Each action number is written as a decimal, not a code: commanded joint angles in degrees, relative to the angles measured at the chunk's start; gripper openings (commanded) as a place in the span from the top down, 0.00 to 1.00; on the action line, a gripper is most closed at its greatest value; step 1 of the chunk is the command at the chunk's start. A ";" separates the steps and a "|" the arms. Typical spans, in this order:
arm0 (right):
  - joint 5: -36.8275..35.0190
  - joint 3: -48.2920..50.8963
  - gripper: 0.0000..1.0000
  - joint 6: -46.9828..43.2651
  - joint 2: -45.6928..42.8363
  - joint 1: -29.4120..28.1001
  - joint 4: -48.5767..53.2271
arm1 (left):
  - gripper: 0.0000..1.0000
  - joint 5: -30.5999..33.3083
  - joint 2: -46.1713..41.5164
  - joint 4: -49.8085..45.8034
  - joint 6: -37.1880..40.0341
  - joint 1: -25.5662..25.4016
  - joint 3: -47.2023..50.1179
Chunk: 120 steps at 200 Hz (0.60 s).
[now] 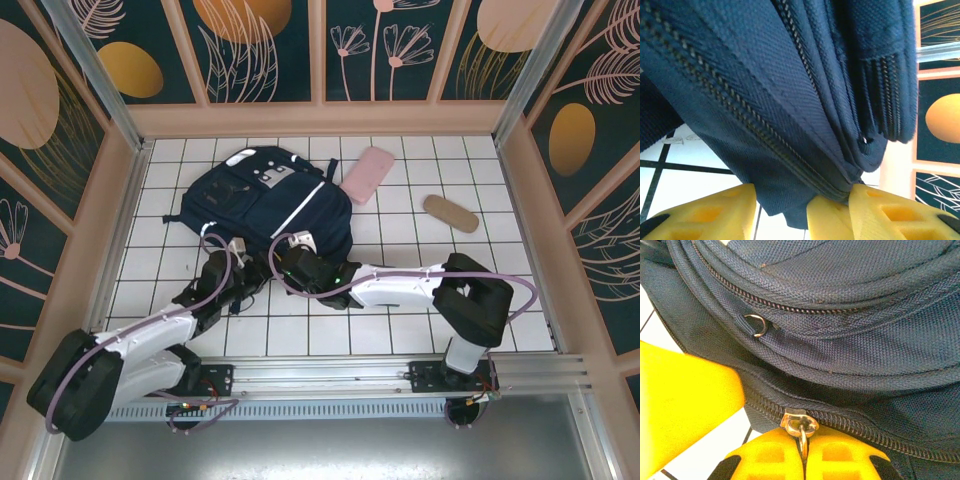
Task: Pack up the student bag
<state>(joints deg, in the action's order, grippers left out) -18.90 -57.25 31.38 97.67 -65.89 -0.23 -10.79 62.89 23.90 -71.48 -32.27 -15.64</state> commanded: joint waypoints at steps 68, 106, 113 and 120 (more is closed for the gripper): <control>-0.88 4.34 0.61 0.35 -5.48 -0.29 -2.58 | 1.00 5.25 2.59 0.54 0.20 -0.30 -2.29; -0.44 4.95 0.75 0.44 -5.87 -0.29 -2.49 | 1.00 5.07 3.01 0.74 0.11 -0.29 -2.44; -0.51 4.79 0.79 0.46 -5.66 -0.29 -2.44 | 1.00 5.02 3.07 0.71 -0.02 -0.32 -2.47; -0.63 4.54 0.81 0.44 -5.36 -0.29 -2.48 | 1.00 4.94 3.02 0.79 -0.03 -0.28 -2.49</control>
<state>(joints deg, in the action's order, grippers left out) -18.96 -52.97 31.68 93.14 -65.91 -1.72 -8.99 65.89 24.58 -71.83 -32.93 -16.69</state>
